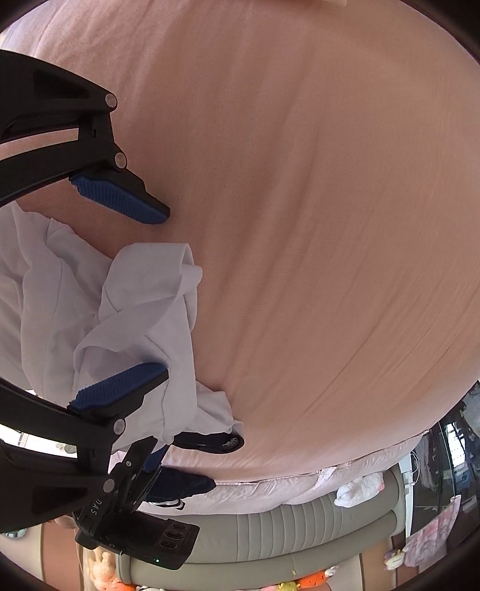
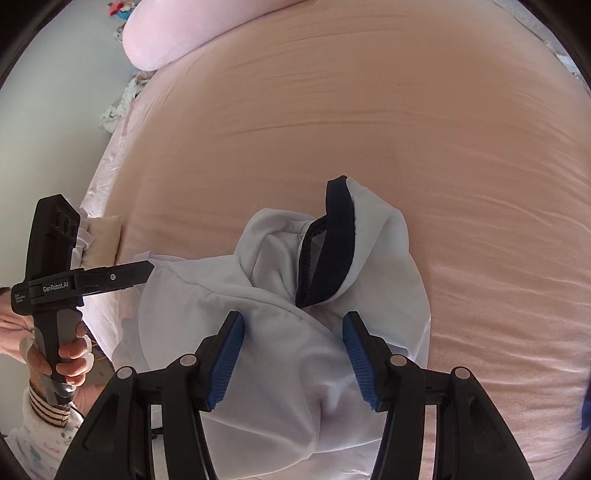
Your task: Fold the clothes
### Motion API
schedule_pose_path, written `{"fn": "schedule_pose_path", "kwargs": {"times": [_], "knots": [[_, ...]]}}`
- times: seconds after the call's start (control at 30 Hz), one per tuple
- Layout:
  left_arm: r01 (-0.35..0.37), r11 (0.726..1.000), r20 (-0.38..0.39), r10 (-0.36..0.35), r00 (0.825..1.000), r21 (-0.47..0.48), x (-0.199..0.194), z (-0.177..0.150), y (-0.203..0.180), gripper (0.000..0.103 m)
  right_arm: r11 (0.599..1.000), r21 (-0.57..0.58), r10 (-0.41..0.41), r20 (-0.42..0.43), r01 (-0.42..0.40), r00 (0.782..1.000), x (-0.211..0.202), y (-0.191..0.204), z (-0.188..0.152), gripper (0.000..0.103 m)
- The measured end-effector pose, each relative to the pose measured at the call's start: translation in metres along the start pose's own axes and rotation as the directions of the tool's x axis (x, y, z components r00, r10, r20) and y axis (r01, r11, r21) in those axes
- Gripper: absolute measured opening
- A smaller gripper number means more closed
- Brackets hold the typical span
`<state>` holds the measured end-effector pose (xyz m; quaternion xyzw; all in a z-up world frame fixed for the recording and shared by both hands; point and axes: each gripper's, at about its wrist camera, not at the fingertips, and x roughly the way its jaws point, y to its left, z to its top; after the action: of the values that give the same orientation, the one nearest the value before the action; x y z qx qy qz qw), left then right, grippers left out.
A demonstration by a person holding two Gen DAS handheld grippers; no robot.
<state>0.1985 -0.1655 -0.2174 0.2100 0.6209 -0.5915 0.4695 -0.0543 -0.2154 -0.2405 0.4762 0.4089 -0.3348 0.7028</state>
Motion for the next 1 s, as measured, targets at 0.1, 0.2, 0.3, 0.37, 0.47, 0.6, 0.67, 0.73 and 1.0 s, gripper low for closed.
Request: {"fn": "schedule_pose_path", "kwargs": {"times": [0.1, 0.2, 0.3, 0.37, 0.47, 0.6, 0.67, 0.73, 1.0], "knots": [[0.021, 1.0, 0.03, -0.021, 0.999, 0.013, 0.003, -0.008, 0.003, 0.086, 1.0, -0.013, 0.023, -0.01, -0.023, 1.0, 0.016, -0.003, -0.01, 0.063], [0.036, 0.999, 0.058, -0.037, 0.998, 0.027, 0.007, -0.015, 0.005, 0.086, 0.996, 0.044, 0.074, 0.056, -0.077, 0.996, 0.019, -0.014, -0.018, 0.068], [-0.008, 0.999, 0.053, 0.005, 0.999, 0.049, 0.01, -0.015, 0.0, 0.087, 0.999, 0.028, 0.039, 0.076, -0.041, 0.996, 0.019, -0.009, -0.02, 0.068], [-0.027, 0.998, 0.045, 0.025, 0.999, 0.05, 0.013, -0.012, -0.001, 0.092, 1.0, 0.016, -0.011, 0.087, 0.009, 0.996, 0.018, -0.002, -0.022, 0.069], [0.004, 1.0, 0.079, -0.003, 0.997, -0.014, 0.014, -0.01, 0.002, 0.103, 0.997, 0.022, -0.076, 0.113, 0.074, 0.991, 0.018, 0.007, -0.025, 0.07], [0.035, 0.997, 0.123, -0.027, 0.992, -0.064, 0.009, -0.011, 0.009, 0.103, 0.987, 0.002, -0.157, 0.113, 0.158, 0.981, 0.018, 0.018, -0.023, 0.072], [0.04, 0.998, 0.121, -0.035, 0.992, -0.04, 0.008, -0.013, 0.01, 0.103, 0.985, 0.004, -0.175, 0.112, 0.175, 0.978, 0.018, 0.02, -0.021, 0.073], [0.019, 1.0, 0.109, -0.02, 0.994, 0.01, 0.009, -0.013, 0.005, 0.103, 0.988, 0.01, -0.157, 0.11, 0.157, 0.981, 0.02, 0.015, -0.023, 0.074], [-0.222, 0.964, 0.167, 0.198, 0.966, 0.143, 0.015, -0.023, -0.023, 0.074, 0.991, -0.024, -0.13, 0.116, 0.134, 0.985, 0.005, 0.002, -0.03, 0.06]]}}
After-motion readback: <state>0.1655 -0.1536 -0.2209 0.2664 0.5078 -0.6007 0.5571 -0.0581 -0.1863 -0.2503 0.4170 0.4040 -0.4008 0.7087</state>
